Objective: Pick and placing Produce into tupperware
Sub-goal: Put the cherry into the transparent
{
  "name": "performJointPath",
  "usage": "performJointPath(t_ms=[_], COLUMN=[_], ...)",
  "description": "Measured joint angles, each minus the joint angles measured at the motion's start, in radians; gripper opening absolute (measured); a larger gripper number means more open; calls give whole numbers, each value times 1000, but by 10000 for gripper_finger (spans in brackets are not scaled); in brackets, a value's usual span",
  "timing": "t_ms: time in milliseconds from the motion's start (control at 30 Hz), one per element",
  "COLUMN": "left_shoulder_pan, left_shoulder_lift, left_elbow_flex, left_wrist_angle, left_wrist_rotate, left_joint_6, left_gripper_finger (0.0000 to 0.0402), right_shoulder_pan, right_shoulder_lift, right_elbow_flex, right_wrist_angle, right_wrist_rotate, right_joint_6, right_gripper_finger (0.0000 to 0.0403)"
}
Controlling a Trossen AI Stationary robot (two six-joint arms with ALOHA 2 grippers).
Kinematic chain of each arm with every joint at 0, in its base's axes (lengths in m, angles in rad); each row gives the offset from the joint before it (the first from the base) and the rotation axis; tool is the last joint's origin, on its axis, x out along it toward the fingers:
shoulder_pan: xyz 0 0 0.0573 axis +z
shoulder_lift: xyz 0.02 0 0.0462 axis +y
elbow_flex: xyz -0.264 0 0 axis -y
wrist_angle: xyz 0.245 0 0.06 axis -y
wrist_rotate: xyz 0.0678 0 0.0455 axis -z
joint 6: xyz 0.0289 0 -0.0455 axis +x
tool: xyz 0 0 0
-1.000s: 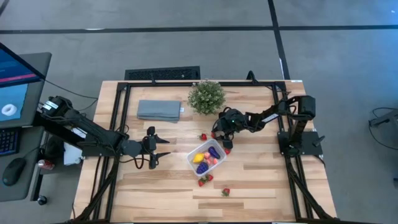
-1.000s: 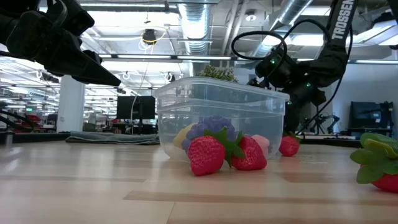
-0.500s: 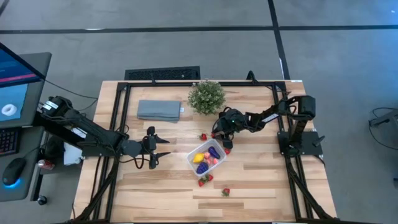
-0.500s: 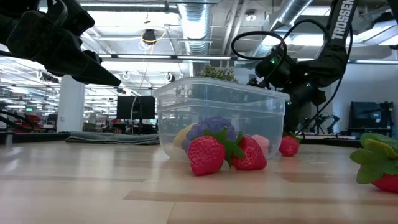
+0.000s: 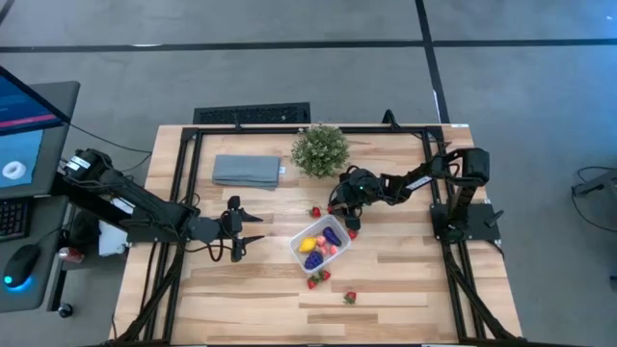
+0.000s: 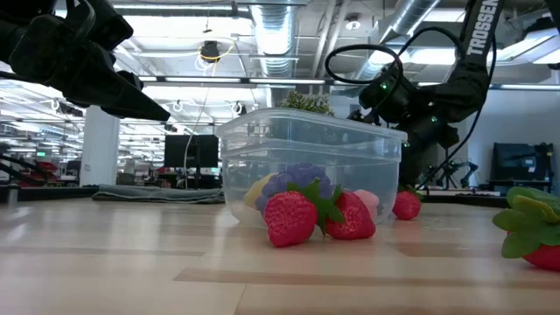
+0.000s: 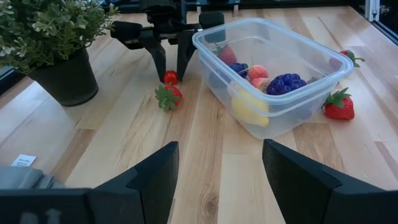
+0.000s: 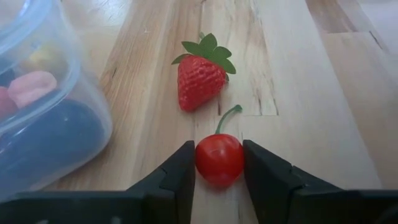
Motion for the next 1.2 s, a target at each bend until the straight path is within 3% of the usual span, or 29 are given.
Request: performJointPath(t_ms=[667, 900, 1200], left_shoulder_pan=[0, 0, 0], left_shoulder_lift=[0, 0, 0], left_elbow_flex=[0, 0, 0], left_wrist_angle=[0, 0, 0], left_wrist_rotate=[1, 1, 1], left_joint_6=[0, 0, 0], left_gripper_finger=[224, 224, 224], right_shoulder_pan=[0, 0, 0], right_shoulder_lift=[-2, -2, 0], right_elbow_flex=[0, 0, 0], right_wrist_angle=[-12, -23, -24], right_wrist_rotate=[0, 1, 1], right_joint_6=[8, 16, 15], right_gripper_finger=[138, 156, 136])
